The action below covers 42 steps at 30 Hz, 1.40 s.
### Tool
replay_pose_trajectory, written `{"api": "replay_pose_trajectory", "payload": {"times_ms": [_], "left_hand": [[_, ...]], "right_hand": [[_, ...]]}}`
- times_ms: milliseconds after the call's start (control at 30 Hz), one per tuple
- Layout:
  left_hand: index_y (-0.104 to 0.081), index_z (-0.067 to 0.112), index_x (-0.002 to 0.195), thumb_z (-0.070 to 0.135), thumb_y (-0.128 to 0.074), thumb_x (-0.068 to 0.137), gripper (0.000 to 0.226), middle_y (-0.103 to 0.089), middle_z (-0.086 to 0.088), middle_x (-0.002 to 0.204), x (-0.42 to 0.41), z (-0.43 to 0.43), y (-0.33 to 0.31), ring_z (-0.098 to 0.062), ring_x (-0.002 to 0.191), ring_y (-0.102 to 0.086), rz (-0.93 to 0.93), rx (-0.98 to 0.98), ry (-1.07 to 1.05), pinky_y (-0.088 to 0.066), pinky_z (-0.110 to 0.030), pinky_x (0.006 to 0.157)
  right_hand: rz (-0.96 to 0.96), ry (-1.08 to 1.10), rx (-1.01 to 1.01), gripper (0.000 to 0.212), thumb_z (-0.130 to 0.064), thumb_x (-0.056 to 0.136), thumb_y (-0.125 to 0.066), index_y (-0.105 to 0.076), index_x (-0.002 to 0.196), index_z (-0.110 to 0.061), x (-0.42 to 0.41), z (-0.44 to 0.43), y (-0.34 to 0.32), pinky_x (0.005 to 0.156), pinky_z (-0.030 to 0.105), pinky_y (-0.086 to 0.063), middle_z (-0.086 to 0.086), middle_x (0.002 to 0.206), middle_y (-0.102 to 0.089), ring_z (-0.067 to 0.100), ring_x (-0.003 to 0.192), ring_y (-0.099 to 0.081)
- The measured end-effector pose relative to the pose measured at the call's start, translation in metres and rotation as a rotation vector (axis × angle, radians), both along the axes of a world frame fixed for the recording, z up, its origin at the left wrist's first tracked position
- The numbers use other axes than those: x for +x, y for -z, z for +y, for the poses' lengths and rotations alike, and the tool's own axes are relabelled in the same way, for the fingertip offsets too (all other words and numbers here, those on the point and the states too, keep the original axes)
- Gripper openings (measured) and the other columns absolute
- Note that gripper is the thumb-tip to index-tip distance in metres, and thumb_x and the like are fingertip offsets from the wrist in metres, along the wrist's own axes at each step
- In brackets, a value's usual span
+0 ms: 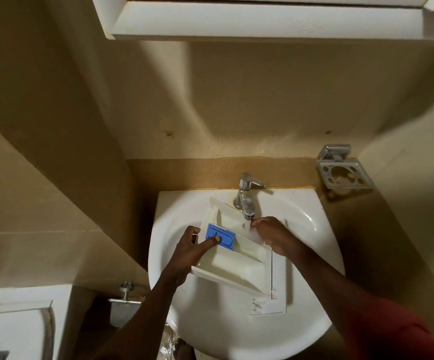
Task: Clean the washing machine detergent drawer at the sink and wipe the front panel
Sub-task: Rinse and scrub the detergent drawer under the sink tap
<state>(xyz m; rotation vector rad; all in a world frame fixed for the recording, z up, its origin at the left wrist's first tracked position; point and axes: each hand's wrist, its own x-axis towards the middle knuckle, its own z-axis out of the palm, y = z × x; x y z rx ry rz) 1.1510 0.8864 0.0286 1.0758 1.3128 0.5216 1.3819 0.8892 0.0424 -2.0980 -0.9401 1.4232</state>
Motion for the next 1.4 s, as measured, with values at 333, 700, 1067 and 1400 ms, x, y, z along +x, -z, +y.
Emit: {"api": "replay_pose_trajectory", "payload": {"times_ms": [333, 700, 1067, 1400], "left_hand": [[-0.052, 0.013, 0.111, 0.042, -0.075, 0.080, 0.048, -0.071, -0.008, 0.105, -0.003, 0.000, 0.002, -0.023, 0.090, -0.071, -0.006, -0.004, 0.000, -0.059, -0.031, 0.068], [-0.051, 0.014, 0.113, 0.042, -0.075, 0.080, 0.049, -0.070, -0.007, 0.106, -0.002, 0.000, 0.001, -0.024, 0.092, -0.071, -0.004, -0.011, 0.011, -0.061, -0.035, 0.073], [-0.052, 0.017, 0.108, 0.044, -0.074, 0.081, 0.045, -0.071, -0.005, 0.104, -0.005, -0.002, 0.003, -0.023, 0.092, -0.071, 0.023, 0.003, 0.008, -0.061, -0.036, 0.075], [-0.050, 0.018, 0.108, 0.046, -0.074, 0.079, 0.047, -0.071, -0.006, 0.105, 0.000, -0.007, 0.005, -0.022, 0.090, -0.072, 0.010, -0.041, -0.004, -0.061, -0.034, 0.069]], "right_hand": [[0.188, -0.317, 0.173, 0.042, 0.007, 0.093, -0.042, -0.074, 0.103, -0.019, 0.002, -0.027, -0.008, 0.098, 0.018, -0.042, -0.007, 0.117, -0.067, 0.002, 0.110, -0.059], [-0.533, -0.524, 0.403, 0.039, 0.005, 0.076, -0.047, -0.073, 0.082, -0.023, -0.004, -0.056, 0.014, 0.079, 0.028, -0.052, -0.005, 0.093, -0.067, 0.011, 0.087, -0.063], [-0.332, -0.787, 0.031, 0.049, -0.004, 0.089, -0.038, -0.065, 0.122, -0.029, -0.014, -0.037, 0.001, 0.078, 0.022, -0.045, 0.001, 0.121, -0.066, 0.017, 0.102, -0.060], [0.084, -0.114, 0.146, 0.033, 0.001, 0.092, -0.047, -0.068, 0.108, -0.018, -0.005, -0.016, -0.001, 0.080, 0.019, -0.043, 0.002, 0.110, -0.066, 0.011, 0.095, -0.057]]}}
